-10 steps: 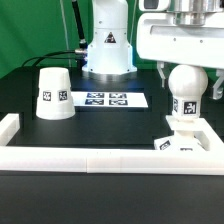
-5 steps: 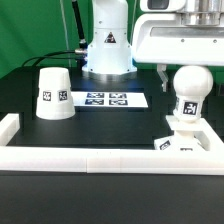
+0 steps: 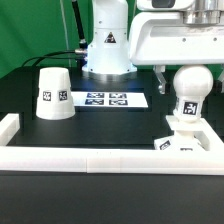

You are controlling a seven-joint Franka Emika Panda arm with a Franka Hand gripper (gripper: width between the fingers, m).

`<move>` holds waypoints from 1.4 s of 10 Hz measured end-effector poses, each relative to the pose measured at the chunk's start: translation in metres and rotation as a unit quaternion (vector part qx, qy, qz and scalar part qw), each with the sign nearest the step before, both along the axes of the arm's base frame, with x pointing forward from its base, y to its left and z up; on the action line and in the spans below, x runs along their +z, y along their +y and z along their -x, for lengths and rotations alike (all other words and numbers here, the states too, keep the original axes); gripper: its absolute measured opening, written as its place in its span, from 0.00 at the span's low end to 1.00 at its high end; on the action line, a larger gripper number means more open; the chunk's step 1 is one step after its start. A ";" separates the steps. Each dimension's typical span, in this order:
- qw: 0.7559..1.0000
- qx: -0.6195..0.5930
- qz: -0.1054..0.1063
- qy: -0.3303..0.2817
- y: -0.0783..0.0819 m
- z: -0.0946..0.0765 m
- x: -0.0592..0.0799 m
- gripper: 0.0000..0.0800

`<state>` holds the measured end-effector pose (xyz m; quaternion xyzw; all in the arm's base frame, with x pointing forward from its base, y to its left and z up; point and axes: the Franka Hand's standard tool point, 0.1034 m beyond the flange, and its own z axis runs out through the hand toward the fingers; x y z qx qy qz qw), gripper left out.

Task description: Assemble lamp

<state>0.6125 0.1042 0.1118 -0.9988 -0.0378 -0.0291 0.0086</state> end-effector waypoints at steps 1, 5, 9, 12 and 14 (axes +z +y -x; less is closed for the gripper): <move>1.000 0.031 0.004 -0.001 -0.003 0.000 0.000 0.87; 1.000 0.021 0.004 0.000 -0.008 -0.001 -0.001 0.73; 1.000 0.001 0.003 0.000 -0.008 -0.001 -0.001 0.72; 0.980 -0.197 -0.007 0.006 -0.009 0.000 -0.001 0.72; 0.946 -0.323 -0.012 0.020 -0.009 0.003 -0.002 0.72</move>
Offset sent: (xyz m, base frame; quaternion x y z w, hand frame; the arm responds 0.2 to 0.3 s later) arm 0.0000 0.0000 0.0000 0.0000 0.0000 0.0000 1.0000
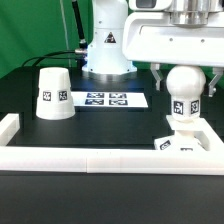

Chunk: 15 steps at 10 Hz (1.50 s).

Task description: Assemble lamp

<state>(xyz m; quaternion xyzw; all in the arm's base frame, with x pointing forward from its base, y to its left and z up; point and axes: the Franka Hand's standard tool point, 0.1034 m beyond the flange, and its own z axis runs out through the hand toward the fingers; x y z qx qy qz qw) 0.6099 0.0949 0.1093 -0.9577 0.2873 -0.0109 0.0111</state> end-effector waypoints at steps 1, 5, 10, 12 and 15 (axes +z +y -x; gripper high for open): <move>0.999 -0.051 -0.001 0.008 0.000 0.000 0.000 0.72; 0.966 -0.254 0.004 0.038 0.004 0.000 -0.001 0.72; 0.945 -0.325 -0.001 0.039 0.003 -0.001 -0.002 0.72; 0.957 -0.289 -0.002 0.035 0.006 -0.001 -0.001 0.84; 0.989 -0.147 -0.006 0.029 0.017 -0.002 -0.001 0.87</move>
Offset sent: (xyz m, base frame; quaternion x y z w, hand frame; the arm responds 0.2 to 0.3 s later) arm -0.0013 -0.0009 -0.0041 -0.0839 -0.0238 0.3004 0.9498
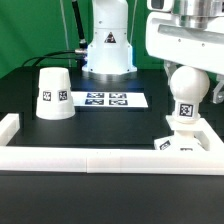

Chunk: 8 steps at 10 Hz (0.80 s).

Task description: Assemble lamp

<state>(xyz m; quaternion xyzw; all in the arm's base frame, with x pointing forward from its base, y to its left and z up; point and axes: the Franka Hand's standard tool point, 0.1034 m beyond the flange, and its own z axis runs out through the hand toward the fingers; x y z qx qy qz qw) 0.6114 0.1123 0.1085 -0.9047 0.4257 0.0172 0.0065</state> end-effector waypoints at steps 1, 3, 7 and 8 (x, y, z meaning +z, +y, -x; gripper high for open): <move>0.998 0.064 -0.003 -0.002 0.003 0.000 0.001 0.87; 0.984 0.178 -0.006 -0.007 0.001 0.000 0.002 0.87; 0.945 0.327 -0.009 -0.010 -0.002 0.001 0.002 0.87; 0.937 0.350 -0.009 -0.011 -0.003 0.000 0.002 0.87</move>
Offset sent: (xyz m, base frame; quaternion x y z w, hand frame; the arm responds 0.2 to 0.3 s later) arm -0.0116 -0.0029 0.0049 0.0111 -0.0059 -0.2470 0.9689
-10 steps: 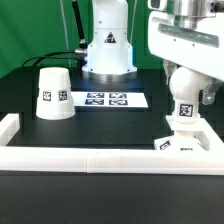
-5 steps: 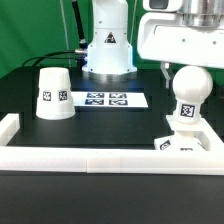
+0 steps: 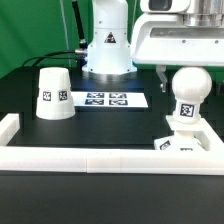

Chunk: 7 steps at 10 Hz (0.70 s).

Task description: Assemble lamp

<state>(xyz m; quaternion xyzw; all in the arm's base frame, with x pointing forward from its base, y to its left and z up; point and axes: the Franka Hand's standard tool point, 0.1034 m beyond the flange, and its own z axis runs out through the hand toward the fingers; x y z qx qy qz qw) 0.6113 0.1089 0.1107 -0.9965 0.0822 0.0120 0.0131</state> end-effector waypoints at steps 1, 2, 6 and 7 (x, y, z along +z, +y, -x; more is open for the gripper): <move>0.999 0.043 -0.001 -0.001 -0.002 -0.001 0.001 0.87; 0.998 0.068 -0.001 -0.003 -0.004 -0.002 0.001 0.87; 0.991 0.135 0.006 -0.012 -0.020 -0.006 0.000 0.87; 0.991 0.134 0.006 -0.012 -0.020 -0.006 0.000 0.87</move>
Offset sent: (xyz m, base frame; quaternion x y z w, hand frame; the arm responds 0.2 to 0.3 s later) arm 0.0049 -0.0105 0.0049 -0.0242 0.0175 -0.1875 0.9818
